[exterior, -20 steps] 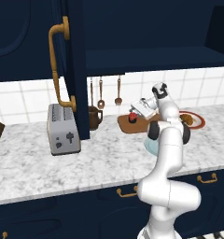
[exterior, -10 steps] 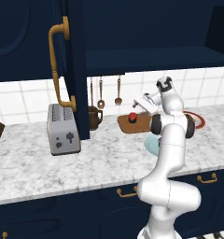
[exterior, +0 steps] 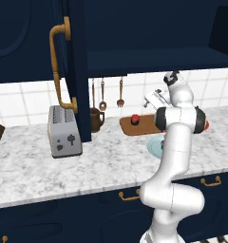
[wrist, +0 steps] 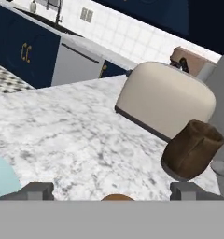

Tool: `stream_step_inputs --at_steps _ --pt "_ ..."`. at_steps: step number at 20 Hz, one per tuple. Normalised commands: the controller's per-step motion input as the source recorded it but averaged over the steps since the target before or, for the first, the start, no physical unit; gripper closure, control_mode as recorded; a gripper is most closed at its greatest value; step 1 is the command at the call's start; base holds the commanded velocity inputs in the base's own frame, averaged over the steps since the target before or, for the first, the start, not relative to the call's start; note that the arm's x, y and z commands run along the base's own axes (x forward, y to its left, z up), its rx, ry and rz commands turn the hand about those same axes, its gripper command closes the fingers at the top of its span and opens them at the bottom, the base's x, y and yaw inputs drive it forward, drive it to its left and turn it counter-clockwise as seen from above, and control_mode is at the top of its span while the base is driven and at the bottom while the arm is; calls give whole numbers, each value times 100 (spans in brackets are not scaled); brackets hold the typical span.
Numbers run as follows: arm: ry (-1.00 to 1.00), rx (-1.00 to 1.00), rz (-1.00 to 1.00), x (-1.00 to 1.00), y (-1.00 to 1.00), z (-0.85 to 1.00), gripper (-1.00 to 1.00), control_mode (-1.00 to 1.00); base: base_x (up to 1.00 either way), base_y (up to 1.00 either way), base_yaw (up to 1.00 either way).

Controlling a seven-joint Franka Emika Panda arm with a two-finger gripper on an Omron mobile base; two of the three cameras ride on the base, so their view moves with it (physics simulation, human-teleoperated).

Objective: From the different types of pastries on the counter, select a croissant and place it on the cutting board. Then retrieve a jar of jam from the cabinet and place it alongside the croissant on the cutting board.

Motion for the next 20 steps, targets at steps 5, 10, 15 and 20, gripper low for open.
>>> stream_step_inputs --at_steps 5,10,15,20 --pt "-26 -1 0 -42 -2 19 -100 -100 0 0 0" --pt "-12 0 -3 -35 0 26 -100 -100 0 0 0" --pt "-12 0 -5 -19 0 2 -100 -100 0 0 0" --pt "-31 0 -5 -42 0 48 -100 -100 0 0 0"
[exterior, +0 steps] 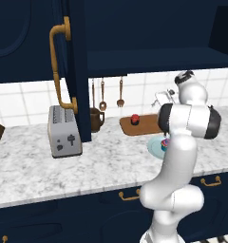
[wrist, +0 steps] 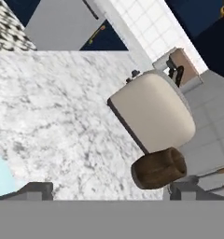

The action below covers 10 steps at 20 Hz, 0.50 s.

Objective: From the different types of pastries on the counter, select a croissant and place it on the cutting board. Then retrieve a jar of jam from the cabinet and place it alongside the croissant on the cutting board.

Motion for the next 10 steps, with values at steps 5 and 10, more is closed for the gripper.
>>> stream_step_inputs --at_steps 5,10 --pt "-32 -1 0 -41 -3 34 -100 -100 0 0 0" --pt "-23 -1 -1 -22 0 -23 -100 -100 0 0 0"
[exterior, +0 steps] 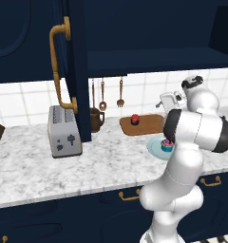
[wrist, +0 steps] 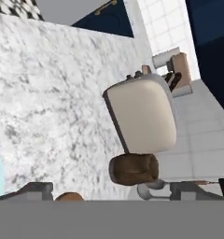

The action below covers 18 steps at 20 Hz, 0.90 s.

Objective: From the different types of pastries on the counter, select a croissant and place it on the cutting board. Then retrieve a jar of jam from the cabinet and place it alongside the croissant on the cutting board.

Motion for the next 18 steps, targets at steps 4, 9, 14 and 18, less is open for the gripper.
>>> stream_step_inputs --at_steps 4,9,14,18 --pt "-44 -16 0 -34 -50 56 -100 -100 0 0 0" --pt "-26 -29 0 -17 -54 27 -100 -100 0 0 0" --pt "-9 -51 2 0 -35 -6 -100 -100 0 0 0" --pt "0 -43 0 0 -46 0 -100 -100 0 0 0"
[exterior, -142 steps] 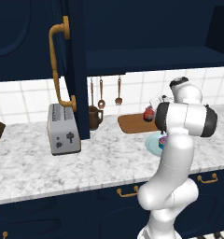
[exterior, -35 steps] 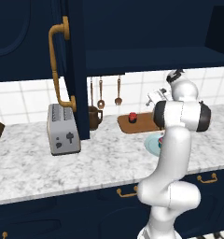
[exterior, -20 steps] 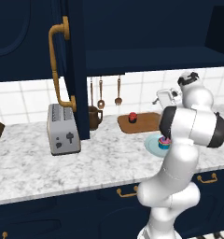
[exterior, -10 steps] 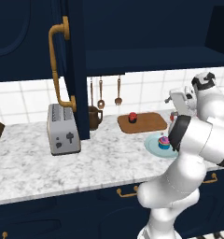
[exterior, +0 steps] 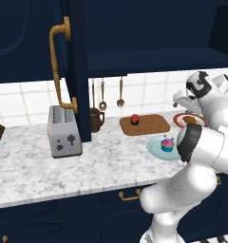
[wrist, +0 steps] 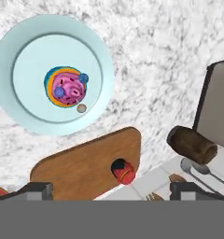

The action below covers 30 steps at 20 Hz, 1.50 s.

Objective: From the different types of pastries on the counter, select a croissant and place it on the cutting board. Then retrieve a jar of jam from the cabinet and place it alongside the croissant on the cutting board.

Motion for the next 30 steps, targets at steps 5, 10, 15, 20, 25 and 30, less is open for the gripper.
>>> stream_step_inputs --at_steps 5,10,15,20,25,30 --pt "8 -31 8 -2 -34 -41 -100 -100 0 0 0" --pt "5 -28 8 -3 -46 -37 -100 -100 0 0 0" --pt "6 -15 2 4 -53 8 -100 -100 0 0 0" --pt "25 -14 12 1 -32 -47 -100 -100 0 0 0" --pt "4 -5 2 27 -40 0 -100 -100 0 0 0" --pt "14 0 3 35 -34 -11 -100 -100 0 0 0"
